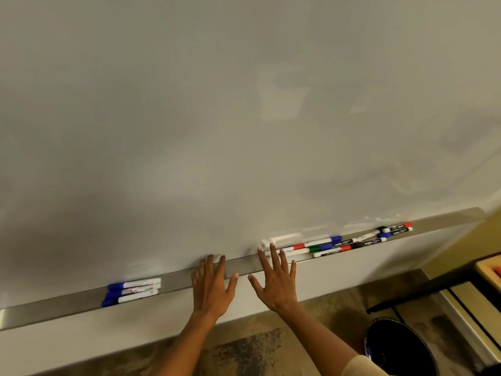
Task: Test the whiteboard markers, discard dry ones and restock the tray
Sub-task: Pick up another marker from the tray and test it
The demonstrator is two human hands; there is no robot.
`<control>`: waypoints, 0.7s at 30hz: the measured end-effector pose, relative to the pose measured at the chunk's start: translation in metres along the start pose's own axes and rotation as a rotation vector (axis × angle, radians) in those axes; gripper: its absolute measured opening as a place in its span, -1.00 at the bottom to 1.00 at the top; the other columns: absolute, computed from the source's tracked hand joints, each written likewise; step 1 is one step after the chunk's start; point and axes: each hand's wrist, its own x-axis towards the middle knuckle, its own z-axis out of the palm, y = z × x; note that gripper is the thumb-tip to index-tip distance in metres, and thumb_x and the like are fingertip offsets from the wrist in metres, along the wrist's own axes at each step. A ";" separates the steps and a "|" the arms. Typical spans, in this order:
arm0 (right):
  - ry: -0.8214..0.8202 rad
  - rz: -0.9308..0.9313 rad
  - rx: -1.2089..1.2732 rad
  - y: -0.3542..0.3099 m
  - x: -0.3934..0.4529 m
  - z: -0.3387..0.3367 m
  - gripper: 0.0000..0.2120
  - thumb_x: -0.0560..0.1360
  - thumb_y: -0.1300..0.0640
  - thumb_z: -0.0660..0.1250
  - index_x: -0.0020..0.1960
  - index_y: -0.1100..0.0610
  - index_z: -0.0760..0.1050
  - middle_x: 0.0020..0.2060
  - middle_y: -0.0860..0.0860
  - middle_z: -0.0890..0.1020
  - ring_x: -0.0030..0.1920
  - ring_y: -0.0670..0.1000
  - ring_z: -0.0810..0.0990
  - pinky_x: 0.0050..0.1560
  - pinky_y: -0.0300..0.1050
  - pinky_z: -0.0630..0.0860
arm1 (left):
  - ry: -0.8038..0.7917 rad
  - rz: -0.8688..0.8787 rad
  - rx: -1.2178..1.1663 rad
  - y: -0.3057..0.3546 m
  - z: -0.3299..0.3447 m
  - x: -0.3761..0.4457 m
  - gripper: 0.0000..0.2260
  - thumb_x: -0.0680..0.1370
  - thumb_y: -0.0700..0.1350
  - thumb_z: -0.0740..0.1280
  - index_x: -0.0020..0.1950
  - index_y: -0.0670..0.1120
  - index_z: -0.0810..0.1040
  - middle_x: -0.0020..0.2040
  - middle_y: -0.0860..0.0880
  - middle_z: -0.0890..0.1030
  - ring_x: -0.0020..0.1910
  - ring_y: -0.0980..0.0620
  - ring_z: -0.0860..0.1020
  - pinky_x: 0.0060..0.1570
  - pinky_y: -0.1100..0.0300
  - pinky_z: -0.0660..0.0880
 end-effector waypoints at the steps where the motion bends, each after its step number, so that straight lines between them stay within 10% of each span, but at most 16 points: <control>1: 0.008 0.000 -0.013 0.009 -0.001 -0.004 -0.26 0.53 -0.45 -0.13 0.55 -0.08 0.25 0.54 0.12 0.31 0.47 0.26 0.35 0.31 0.37 0.23 | -0.013 0.027 0.012 0.011 0.003 0.002 -0.24 0.49 0.44 -0.21 0.51 0.05 0.30 0.53 -0.13 0.28 0.51 -0.21 0.23 0.40 -0.24 0.21; 8: 0.059 0.018 -0.070 0.073 0.007 -0.010 -0.26 0.54 -0.46 -0.13 0.55 -0.08 0.26 0.55 0.12 0.27 0.53 0.26 0.20 0.33 0.39 0.24 | -0.087 0.152 0.052 0.069 0.025 0.010 -0.33 0.54 0.40 -0.14 0.52 0.08 0.26 0.56 -0.10 0.21 0.52 -0.21 0.20 0.38 -0.27 0.13; 17: -0.074 0.022 -0.029 0.133 0.037 -0.009 -0.32 0.57 -0.38 -0.24 0.49 -0.06 0.27 0.41 0.08 0.50 0.35 0.25 0.52 0.22 0.36 0.37 | -0.110 0.139 0.080 0.111 0.050 0.015 -0.37 0.56 0.38 -0.13 0.53 0.09 0.22 0.55 -0.11 0.22 0.51 -0.22 0.21 0.36 -0.29 0.18; 21: -0.147 -0.086 -0.070 0.145 0.047 -0.021 -0.48 0.62 -0.22 0.07 0.53 -0.06 0.22 0.50 0.02 0.38 0.52 0.22 0.30 0.44 0.35 0.18 | -0.105 0.097 0.083 0.119 0.057 0.018 -0.37 0.57 0.37 -0.13 0.53 0.08 0.19 0.55 -0.12 0.22 0.50 -0.22 0.21 0.35 -0.30 0.18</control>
